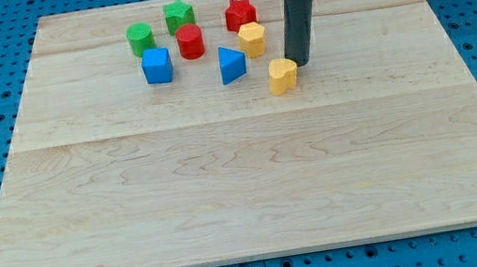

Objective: Push the yellow heart to the bottom of the red circle

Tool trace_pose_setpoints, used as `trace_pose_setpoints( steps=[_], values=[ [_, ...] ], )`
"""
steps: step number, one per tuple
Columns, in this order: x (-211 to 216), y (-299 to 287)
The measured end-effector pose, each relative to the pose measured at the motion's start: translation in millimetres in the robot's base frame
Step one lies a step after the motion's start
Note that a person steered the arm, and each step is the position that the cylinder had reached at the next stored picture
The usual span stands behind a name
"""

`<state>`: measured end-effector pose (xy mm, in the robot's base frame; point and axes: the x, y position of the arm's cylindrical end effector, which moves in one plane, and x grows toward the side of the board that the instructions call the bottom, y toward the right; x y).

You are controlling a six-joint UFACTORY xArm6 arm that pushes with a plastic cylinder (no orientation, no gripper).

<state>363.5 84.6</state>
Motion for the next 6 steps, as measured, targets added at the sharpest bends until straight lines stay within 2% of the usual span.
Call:
trace_pose_setpoints(
  steps=[1,2,4,5,6],
  values=[
    [7.8,-0.3],
    [48.0,-33.2],
    [62.8,-4.4],
    [83.1,-74.0],
    [89.6,-113.5]
  ],
)
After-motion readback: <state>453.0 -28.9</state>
